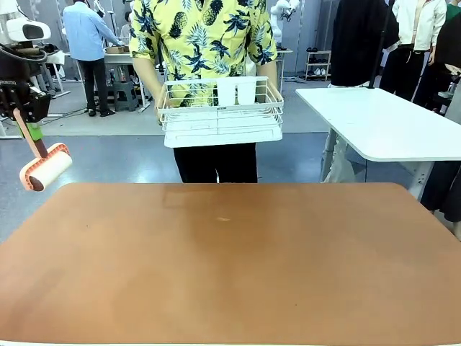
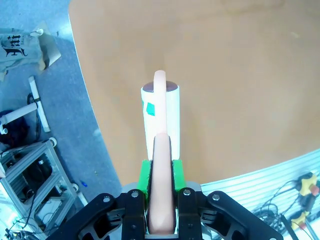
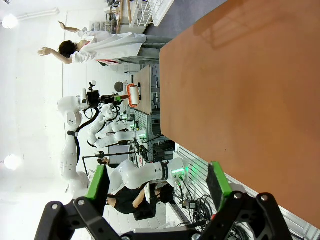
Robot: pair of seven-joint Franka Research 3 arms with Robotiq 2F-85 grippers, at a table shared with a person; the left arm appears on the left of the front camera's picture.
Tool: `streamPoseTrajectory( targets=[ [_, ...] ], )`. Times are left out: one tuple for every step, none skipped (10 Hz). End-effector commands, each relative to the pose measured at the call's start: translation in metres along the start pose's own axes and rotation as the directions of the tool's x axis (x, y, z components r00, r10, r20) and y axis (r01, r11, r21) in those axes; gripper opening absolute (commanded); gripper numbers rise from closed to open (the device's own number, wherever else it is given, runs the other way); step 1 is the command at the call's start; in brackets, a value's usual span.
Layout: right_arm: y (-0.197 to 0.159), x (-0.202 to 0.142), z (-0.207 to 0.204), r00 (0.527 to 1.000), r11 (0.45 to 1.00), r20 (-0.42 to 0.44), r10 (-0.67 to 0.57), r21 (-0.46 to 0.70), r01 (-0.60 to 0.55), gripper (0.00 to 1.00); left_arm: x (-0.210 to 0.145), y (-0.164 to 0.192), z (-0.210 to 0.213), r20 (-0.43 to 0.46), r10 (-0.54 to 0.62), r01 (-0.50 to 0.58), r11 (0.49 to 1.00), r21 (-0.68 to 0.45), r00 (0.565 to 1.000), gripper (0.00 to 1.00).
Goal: Clean the table.
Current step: Place the Lint Roller down when the Dish drying rack is positioned in the middle of the table.
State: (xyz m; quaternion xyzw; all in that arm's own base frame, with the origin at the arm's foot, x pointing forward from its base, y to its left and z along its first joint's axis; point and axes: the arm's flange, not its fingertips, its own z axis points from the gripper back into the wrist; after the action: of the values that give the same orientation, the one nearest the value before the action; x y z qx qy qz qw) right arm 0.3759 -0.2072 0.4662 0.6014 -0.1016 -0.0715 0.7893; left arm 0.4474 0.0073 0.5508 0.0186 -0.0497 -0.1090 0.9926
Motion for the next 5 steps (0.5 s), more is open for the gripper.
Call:
streamPoseTrajectory(
  targets=[
    [0.0033,-0.0014,0.0000,1.000,1.000,0.000,0.012,0.011,-0.012,1.00,-0.0012,-0.0003,0.0030,0.004,0.010,-0.010,1.000,0.011,1.000,0.21],
    [0.0033,-0.0014,0.0000,1.000,1.000,0.000,0.012,0.011,-0.012,1.00,-0.0012,-0.0003,0.0030,0.004,0.010,-0.010,1.000,0.011,1.000,0.21],
    [0.0033,-0.0014,0.0000,1.000,1.000,0.000,0.012,0.011,-0.012,1.00,-0.0012,-0.0003,0.0030,0.004,0.010,-0.010,1.000,0.011,1.000,0.21],
    [0.0033,-0.0014,0.0000,1.000,1.000,0.000,0.012,0.011,-0.012,1.00,-0.0012,-0.0003,0.0030,0.004,0.010,-0.010,1.000,0.011,1.000,0.21],
    [0.0033,-0.0014,0.0000,1.000,1.000,0.000,0.012,0.011,-0.012,1.00,-0.0012,-0.0003,0.0030,0.004,0.010,-0.010,1.000,0.011,1.000,0.21]
  ],
)
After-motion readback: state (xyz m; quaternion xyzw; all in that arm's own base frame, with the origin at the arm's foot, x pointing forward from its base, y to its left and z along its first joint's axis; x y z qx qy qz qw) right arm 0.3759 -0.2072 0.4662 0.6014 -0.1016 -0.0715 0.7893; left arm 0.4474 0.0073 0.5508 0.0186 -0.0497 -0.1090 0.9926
